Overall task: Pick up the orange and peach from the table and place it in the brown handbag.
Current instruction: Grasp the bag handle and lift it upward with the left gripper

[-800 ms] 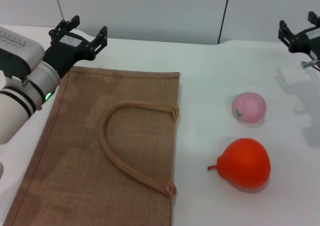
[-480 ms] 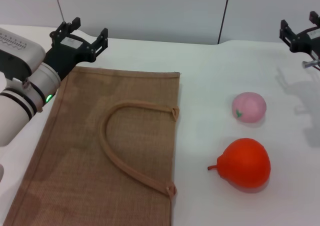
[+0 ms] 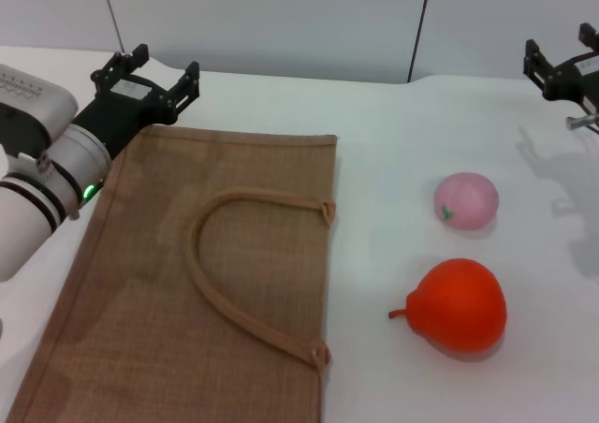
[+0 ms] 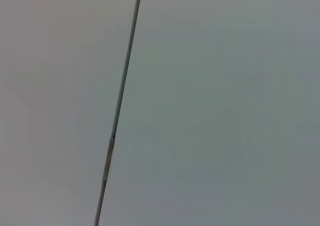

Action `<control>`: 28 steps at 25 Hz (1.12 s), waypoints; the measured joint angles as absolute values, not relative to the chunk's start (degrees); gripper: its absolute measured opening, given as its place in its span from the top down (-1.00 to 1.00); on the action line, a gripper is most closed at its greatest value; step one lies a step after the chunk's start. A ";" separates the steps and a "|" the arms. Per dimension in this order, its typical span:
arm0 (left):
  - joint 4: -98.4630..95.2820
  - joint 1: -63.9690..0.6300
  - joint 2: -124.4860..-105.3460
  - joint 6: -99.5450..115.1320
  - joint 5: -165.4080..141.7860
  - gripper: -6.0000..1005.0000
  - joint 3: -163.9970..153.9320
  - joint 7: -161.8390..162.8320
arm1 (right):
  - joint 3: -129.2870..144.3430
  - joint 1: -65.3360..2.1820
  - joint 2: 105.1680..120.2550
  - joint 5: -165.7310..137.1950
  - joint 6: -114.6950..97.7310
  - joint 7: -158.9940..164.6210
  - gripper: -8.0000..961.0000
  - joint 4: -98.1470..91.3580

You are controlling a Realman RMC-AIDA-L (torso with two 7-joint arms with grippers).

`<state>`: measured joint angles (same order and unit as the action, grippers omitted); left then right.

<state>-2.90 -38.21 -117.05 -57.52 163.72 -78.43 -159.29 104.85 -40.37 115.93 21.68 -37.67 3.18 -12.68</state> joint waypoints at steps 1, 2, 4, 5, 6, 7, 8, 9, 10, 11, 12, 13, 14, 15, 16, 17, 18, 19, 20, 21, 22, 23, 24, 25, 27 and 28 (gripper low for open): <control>-2.98 -38.18 -116.94 -57.53 163.06 -0.50 -78.45 -158.02 | 104.85 -40.37 115.89 21.65 -37.57 3.05 -0.55 -12.68; -3.13 -38.18 -116.81 -57.50 162.36 -0.50 -78.46 -156.86 | 104.85 -40.38 115.87 21.55 -37.32 2.92 -0.55 -12.67; -3.41 -38.38 -116.61 -56.84 160.64 -0.49 -78.52 -154.61 | 104.85 -40.56 115.85 21.21 -36.28 2.80 -0.55 -12.74; -3.50 -38.56 -116.53 -56.36 159.98 -0.49 -78.53 -153.80 | 104.86 -40.70 115.83 21.00 -35.42 2.80 -0.55 -12.75; -3.54 -38.86 -116.46 -55.87 159.20 -0.49 -78.56 -153.04 | 104.98 -40.83 115.81 20.89 -34.54 2.80 -0.55 -12.77; -3.82 -39.19 -116.40 -55.20 157.83 -0.49 -78.56 -152.14 | 105.18 -40.87 115.80 20.85 -33.82 2.80 -0.55 -12.77; -4.26 -39.41 -116.39 -54.56 156.46 -0.49 -78.58 -151.34 | 105.51 -40.89 115.77 20.82 -33.18 2.80 -0.55 -12.77; -5.07 -39.62 -116.34 -53.48 154.38 -0.49 -78.58 -149.99 | 105.85 -40.89 115.76 20.81 -32.64 2.80 -0.55 -12.77; -5.82 -39.72 -116.25 -52.46 152.68 -0.49 -78.59 -148.63 | 106.08 -40.89 115.73 20.81 -32.28 2.80 -0.55 -12.77; -7.48 -39.84 -116.02 -50.32 149.34 -0.48 -78.60 -145.59 | 106.20 -40.90 115.71 20.81 -32.09 2.80 -0.55 -12.77; -9.36 -39.85 -115.75 -47.83 145.57 -0.48 -78.75 -141.60 | 106.26 -40.91 115.67 20.81 -31.95 2.80 -0.55 -12.77; -11.59 -39.88 -115.44 -45.65 141.75 -0.48 -78.85 -137.65 | 106.29 -40.91 115.67 20.81 -31.85 2.80 -0.55 -12.76; -13.46 -39.79 -115.28 -43.99 137.90 -0.48 -78.99 -133.96 | 106.31 -40.91 115.66 20.81 -31.81 2.80 -0.55 -12.76; -16.31 -39.51 -115.13 -41.88 132.12 -0.48 -79.16 -128.86 | 106.33 -40.91 115.66 20.81 -31.81 2.80 -0.55 -12.76; -19.54 -38.84 -114.98 -40.11 126.36 -0.48 -79.17 -123.35 | 106.34 -40.90 115.66 20.81 -31.80 2.80 -0.55 -12.74; -21.82 -38.25 -114.95 -39.52 123.06 -0.48 -79.17 -120.26 | 106.34 -40.88 115.66 20.82 -31.79 2.80 -0.55 -12.75; -25.81 -37.00 -114.92 -38.53 116.97 -0.47 -79.14 -114.48 | 106.35 -40.86 115.66 20.81 -31.79 2.80 -0.55 -12.74; -29.85 -35.55 -114.96 -38.04 111.36 -0.47 -79.04 -109.03 | 106.35 -40.85 115.66 20.82 -31.78 2.81 -0.55 -12.74; -33.67 -34.00 -115.05 -37.68 105.98 -0.47 -78.91 -104.05 | 106.35 -40.85 115.66 20.83 -31.77 2.81 -0.55 -12.73; -39.08 -31.91 -115.25 -37.47 98.52 -0.47 -78.71 -97.06 | 106.35 -40.86 115.66 20.82 -31.77 2.81 -0.55 -12.74; -42.47 -30.50 -115.40 -37.50 94.26 -0.47 -78.61 -93.13 | 106.34 -40.86 115.66 20.83 -31.76 2.81 -0.55 -12.74; -46.60 -28.98 -115.59 -37.69 88.82 -0.47 -78.52 -88.07 | 106.35 -40.88 115.66 20.83 -31.76 2.83 -0.55 -12.74; -49.85 -27.94 -115.78 -38.15 84.08 -0.47 -78.50 -84.03 | 106.35 -40.88 115.67 20.83 -31.75 2.87 -0.55 -12.74; -53.22 -26.93 -115.97 -38.97 78.73 -0.46 -78.48 -79.20 | 106.34 -40.89 115.66 20.84 -31.75 2.91 -0.55 -12.74; -56.94 -26.37 -116.15 -41.63 70.68 -0.46 -78.21 -72.79 | 106.34 -40.89 115.66 20.83 -31.74 2.99 -0.55 -12.74; -58.16 -26.51 -116.18 -44.07 66.76 -0.46 -77.65 -69.48 | 106.35 -40.90 115.66 20.83 -31.73 3.00 -0.55 -12.75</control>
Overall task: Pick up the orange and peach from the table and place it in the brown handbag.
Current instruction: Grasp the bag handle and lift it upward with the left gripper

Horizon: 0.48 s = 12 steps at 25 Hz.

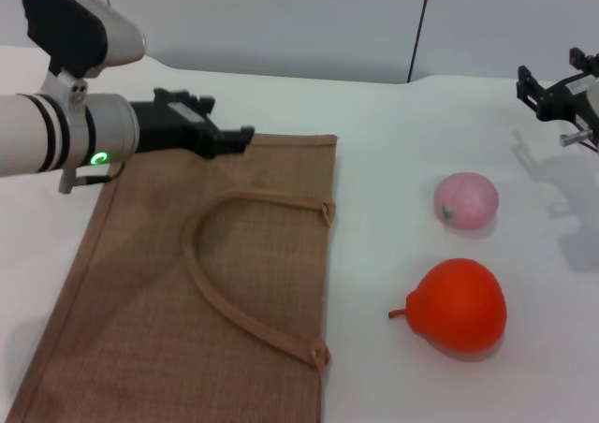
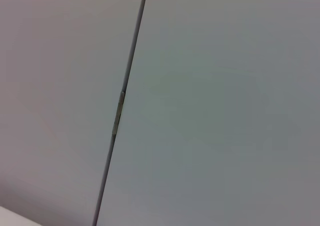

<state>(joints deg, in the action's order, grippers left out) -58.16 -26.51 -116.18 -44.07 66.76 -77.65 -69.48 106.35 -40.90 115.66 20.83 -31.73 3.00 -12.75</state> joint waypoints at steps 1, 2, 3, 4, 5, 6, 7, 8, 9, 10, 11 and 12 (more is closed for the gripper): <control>-58.61 -26.65 -116.18 -45.64 64.97 -0.46 -77.26 -67.92 | 106.35 -40.92 115.66 20.83 -31.73 3.00 -0.55 -12.75; -59.02 -27.24 -116.19 -48.99 62.90 -0.46 -76.05 -66.09 | 106.34 -40.95 115.66 20.83 -31.73 2.99 -0.55 -12.75; -59.28 -27.94 -116.19 -52.49 61.37 -0.45 -74.80 -65.06 | 106.35 -40.99 115.66 20.83 -31.73 2.98 -0.55 -12.75; -59.29 -28.46 -116.19 -54.77 60.68 -0.45 -74.04 -64.90 | 106.35 -41.03 115.66 20.83 -31.73 2.98 -0.55 -12.75; -59.32 -29.21 -116.19 -57.97 59.83 -0.45 -73.07 -64.73 | 106.35 -41.07 115.66 20.83 -31.73 2.99 -0.55 -12.75; -59.37 -30.10 -116.20 -61.43 58.77 -0.45 -71.91 -64.49 | 106.35 -41.10 115.66 20.83 -31.73 3.00 -0.55 -12.75; -59.39 -30.43 -116.21 -63.02 58.14 -0.45 -71.43 -64.33 | 106.35 -41.12 115.66 20.83 -31.73 3.02 -0.55 -12.75; -59.51 -31.10 -116.22 -65.32 57.07 -0.45 -70.63 -64.00 | 106.34 -41.14 115.66 20.83 -31.73 3.02 -0.55 -12.75; -59.60 -31.67 -116.22 -67.25 55.93 -0.45 -70.11 -63.68 | 106.35 -41.14 115.67 20.83 -31.73 3.02 -0.55 -12.75; -59.65 -32.21 -116.22 -68.83 54.61 -0.44 -69.54 -63.42 | 106.35 -41.13 115.66 20.83 -31.72 3.02 -0.55 -12.75; -59.67 -32.74 -116.21 -69.99 53.26 -0.44 -68.94 -63.14 | 106.35 -41.13 115.66 20.83 -31.70 3.01 -0.54 -12.75; -59.72 -33.32 -116.21 -71.32 51.69 -0.44 -68.15 -62.78 | 106.35 -41.12 115.67 20.83 -31.66 2.98 -0.54 -12.75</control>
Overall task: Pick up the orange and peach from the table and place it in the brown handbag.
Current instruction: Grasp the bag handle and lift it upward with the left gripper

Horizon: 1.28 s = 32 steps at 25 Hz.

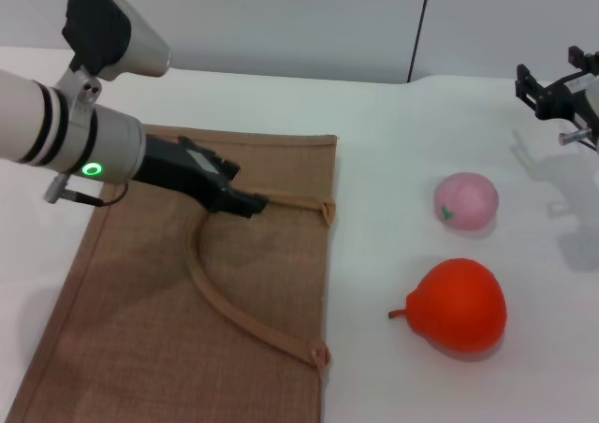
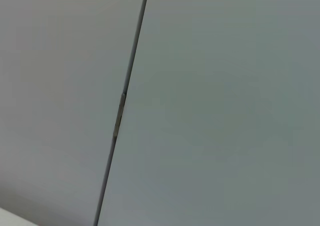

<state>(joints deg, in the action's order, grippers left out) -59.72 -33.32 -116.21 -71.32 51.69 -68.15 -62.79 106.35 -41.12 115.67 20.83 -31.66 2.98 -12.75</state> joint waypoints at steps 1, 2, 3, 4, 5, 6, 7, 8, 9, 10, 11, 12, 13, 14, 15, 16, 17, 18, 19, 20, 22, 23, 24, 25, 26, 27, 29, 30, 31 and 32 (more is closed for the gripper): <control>-59.73 -33.91 -116.21 -72.43 49.99 -0.44 -67.22 -62.42 | 106.34 -41.12 115.66 20.84 -31.63 2.95 -0.54 -12.75; -59.72 -34.43 -116.22 -73.37 48.55 -0.44 -66.46 -62.18 | 106.35 -41.12 115.66 20.83 -31.61 2.92 -0.54 -12.75; -59.63 -35.04 -116.23 -74.57 46.85 -0.44 -65.43 -62.01 | 106.34 -41.11 115.66 20.83 -31.58 2.90 -0.54 -12.75; -59.53 -35.42 -116.24 -75.28 45.93 -0.44 -64.75 -61.95 | 106.35 -41.11 115.66 20.83 -31.57 2.88 -0.54 -12.76; -59.46 -35.73 -116.24 -75.83 44.93 -0.43 -64.21 -61.81 | 106.35 -41.11 115.67 20.83 -31.55 2.87 -0.54 -12.78; -59.40 -36.01 -116.23 -76.37 43.73 -0.43 -63.82 -61.40 | 106.35 -41.13 115.66 20.83 -31.55 2.87 -0.54 -12.80; -59.39 -36.08 -116.24 -76.58 43.14 -0.43 -63.73 -61.12 | 106.35 -41.14 115.66 20.83 -31.55 2.86 -0.54 -12.82; -59.38 -36.12 -116.23 -76.67 42.78 -0.43 -63.69 -60.93 | 106.34 -41.15 115.66 20.83 -31.53 2.86 -0.54 -12.83; -59.37 -36.22 -116.23 -76.93 41.94 -0.36 -63.67 -60.44 | 106.35 -41.15 115.66 20.83 -31.48 2.85 -0.54 -12.84; -59.37 -36.28 -116.23 -77.09 41.35 -0.30 -63.66 -60.11 | 106.35 -41.15 115.66 20.83 -31.37 2.85 -0.54 -12.89; -59.37 -36.34 -116.24 -77.27 40.46 -0.23 -63.67 -59.64 | 106.35 -41.15 115.67 20.83 -31.24 2.84 -0.54 -12.94; -59.37 -36.42 -116.26 -77.44 39.53 -0.23 -63.70 -59.13 | 106.35 -41.15 115.67 20.83 -31.12 2.84 -0.54 -13.02; -59.37 -36.50 -116.28 -77.59 38.54 -0.23 -63.73 -58.55 | 106.35 -41.15 115.67 20.83 -31.01 2.83 -0.54 -13.15; -59.37 -36.60 -116.30 -77.71 37.60 -0.23 -63.77 -58.03 | 106.35 -41.12 115.70 20.83 -30.94 2.83 -0.54 -13.31; -59.37 -36.71 -116.31 -77.82 36.77 -0.23 -63.76 -57.47 | 106.35 -41.08 115.73 20.83 -30.94 2.82 -0.54 -13.42; -59.37 -36.80 -116.31 -77.86 36.31 -0.23 -63.73 -57.20 | 106.35 -41.03 115.74 20.83 -30.94 2.82 -0.54 -13.52; -59.37 -36.92 -116.31 -77.87 35.86 -0.23 -63.67 -56.87 | 106.35 -41.02 115.74 20.83 -30.93 2.81 -0.54 -13.55; -59.37 -36.99 -116.31 -77.87 35.65 -0.23 -63.65 -56.66 | 106.34 -41.02 115.75 20.83 -30.93 2.81 -0.54 -13.54; -59.37 -37.02 -116.31 -77.88 35.52 -0.23 -63.64 -56.47 | 106.35 -41.03 115.75 20.83 -30.93 2.81 -0.54 -13.55; -59.37 -37.04 -116.31 -77.85 35.49 -0.23 -63.63 -56.34 | 106.35 -41.05 115.75 20.83 -30.93 2.81 -0.54 -13.55; -59.34 -37.06 -116.30 -77.65 35.47 -0.23 -63.62 -56.16 | 106.35 -41.06 115.75 20.83 -30.93 2.81 -0.54 -13.54; -59.06 -37.12 -116.29 -77.51 35.45 -0.23 -63.61 -56.08 | 106.35 -41.06 115.75 20.83 -30.93 2.81 -0.54 -13.54; -58.69 -37.19 -116.29 -77.39 35.44 -0.23 -63.59 -56.02 | 106.35 -41.06 115.75 20.83 -30.93 2.84 -0.54 -13.54; -58.06 -37.37 -116.29 -77.22 35.44 -0.23 -63.58 -55.99 | 106.35 -41.06 115.75 20.83 -30.93 2.89 -0.54 -13.54; -57.27 -37.63 -116.28 -76.97 35.44 -0.23 -63.55 -55.95 | 106.34 -41.05 115.75 20.83 -30.93 2.97 -0.54 -13.53; -56.45 -37.90 -116.28 -76.65 35.44 -0.23 -63.53 -55.92 | 106.35 -41.05 115.75 20.83 -30.93 3.03 -0.54 -13.54; -54.94 -38.42 -116.28 -75.97 35.43 -0.23 -63.49 -55.85 | 106.35 -41.05 115.75 20.83 -30.93 3.09 -0.54 -13.53; -54.19 -38.63 -116.28 -75.61 35.40 -0.23 -63.48 -55.78 | 106.35 -41.05 115.75 20.83 -30.93 3.11 -0.54 -13.53; -53.67 -38.78 -116.28 -75.25 35.39 -0.23 -63.47 -55.62 | 106.35 -41.05 115.75 20.83 -30.93 3.11 -0.54 -13.53; -53.42 -38.83 -116.28 -75.10 35.38 -0.23 -63.47 -55.50 | 106.34 -41.05 115.76 20.83 -30.93 3.11 -0.54 -13.53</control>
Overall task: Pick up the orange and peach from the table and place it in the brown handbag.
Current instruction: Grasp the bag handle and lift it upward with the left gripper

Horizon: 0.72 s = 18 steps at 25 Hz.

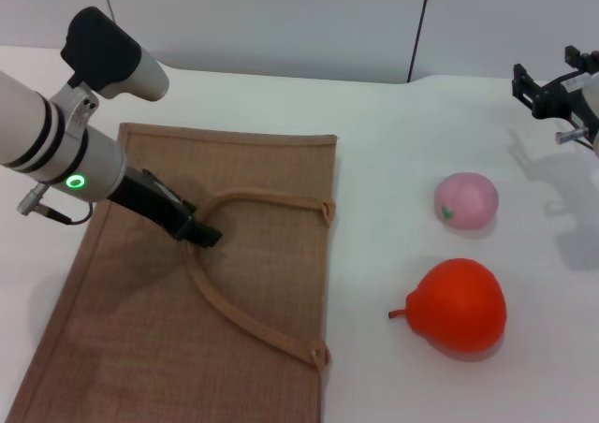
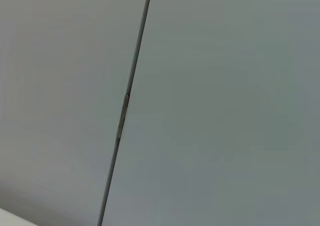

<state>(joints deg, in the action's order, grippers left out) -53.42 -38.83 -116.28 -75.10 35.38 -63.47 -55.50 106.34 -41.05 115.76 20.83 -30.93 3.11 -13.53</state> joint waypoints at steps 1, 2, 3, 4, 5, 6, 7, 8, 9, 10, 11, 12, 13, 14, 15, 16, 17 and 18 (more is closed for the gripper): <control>-53.27 -38.85 -116.28 -74.98 35.38 -0.23 -63.46 -55.31 | 106.35 -41.05 115.75 20.83 -30.93 3.12 -0.54 -13.54; -53.21 -38.86 -116.28 -74.81 35.37 -0.23 -63.45 -55.00 | 106.35 -41.05 115.75 20.83 -30.93 3.12 -0.54 -13.56; -53.19 -38.86 -116.28 -74.70 35.37 -0.23 -63.45 -54.77 | 106.35 -41.05 115.75 20.83 -30.93 3.12 -0.54 -13.58; -53.19 -38.86 -116.28 -74.49 35.36 -0.23 -63.45 -54.57 | 106.35 -41.05 115.75 20.83 -30.93 3.13 -0.54 -13.59; -53.18 -38.86 -116.28 -74.27 35.34 -0.23 -63.44 -54.33 | 106.35 -41.05 115.75 20.83 -30.93 3.14 -0.54 -13.60; -53.18 -38.86 -116.28 -74.27 35.34 -0.23 -63.44 -54.33 | 106.35 -41.05 115.75 20.83 -30.93 3.14 -0.54 -13.60; -53.18 -38.86 -116.28 -73.85 35.15 -0.23 -63.39 -53.72 | 106.35 -41.05 115.75 20.83 -30.93 3.14 -0.54 -13.61; -53.17 -38.86 -116.28 -73.74 35.01 -0.23 -63.35 -53.45 | 106.35 -41.05 115.75 20.83 -30.93 3.15 -0.54 -13.62; -53.17 -38.86 -116.28 -73.62 34.87 -0.22 -63.31 -53.22 | 106.35 -41.04 115.75 20.83 -30.93 3.15 -0.54 -13.62; -53.17 -38.86 -116.28 -73.55 34.76 -0.21 -63.21 -53.13 | 106.35 -41.04 115.75 20.83 -30.93 3.16 -0.54 -13.62; -53.17 -38.86 -116.28 -73.54 34.74 -0.19 -63.06 -53.14 | 106.35 -41.05 115.75 20.83 -30.93 3.16 -0.54 -13.62; -53.17 -38.86 -116.28 -73.54 34.73 -0.17 -62.94 -53.19 | 106.35 -41.05 115.75 20.83 -30.93 3.16 -0.54 -13.62; -53.17 -38.85 -116.28 -73.52 34.73 -0.15 -62.83 -53.21 | 106.35 -41.04 115.75 20.83 -30.93 3.16 -0.54 -13.62; -53.17 -38.85 -116.28 -73.43 34.72 -0.14 -62.75 -53.21 | 106.35 -41.04 115.75 20.83 -30.93 3.16 -0.54 -13.62; -53.16 -38.85 -116.28 -73.33 34.72 -0.06 -62.74 -53.19 | 106.35 -41.05 115.75 20.83 -30.93 3.17 -0.54 -13.62; -53.03 -38.90 -116.28 -73.07 34.71 0.01 -62.74 -53.14 | 106.35 -41.05 115.75 20.83 -30.93 3.17 -0.54 -13.62; -52.79 -39.00 -116.28 -72.82 34.72 0.08 -62.75 -53.08 | 106.35 -41.04 115.75 20.83 -30.93 3.17 -0.54 -13.62; -52.48 -39.14 -116.28 -72.52 34.72 0.15 -62.74 -53.04 | 106.35 -41.04 115.75 20.83 -30.93 3.17 -0.54 -13.62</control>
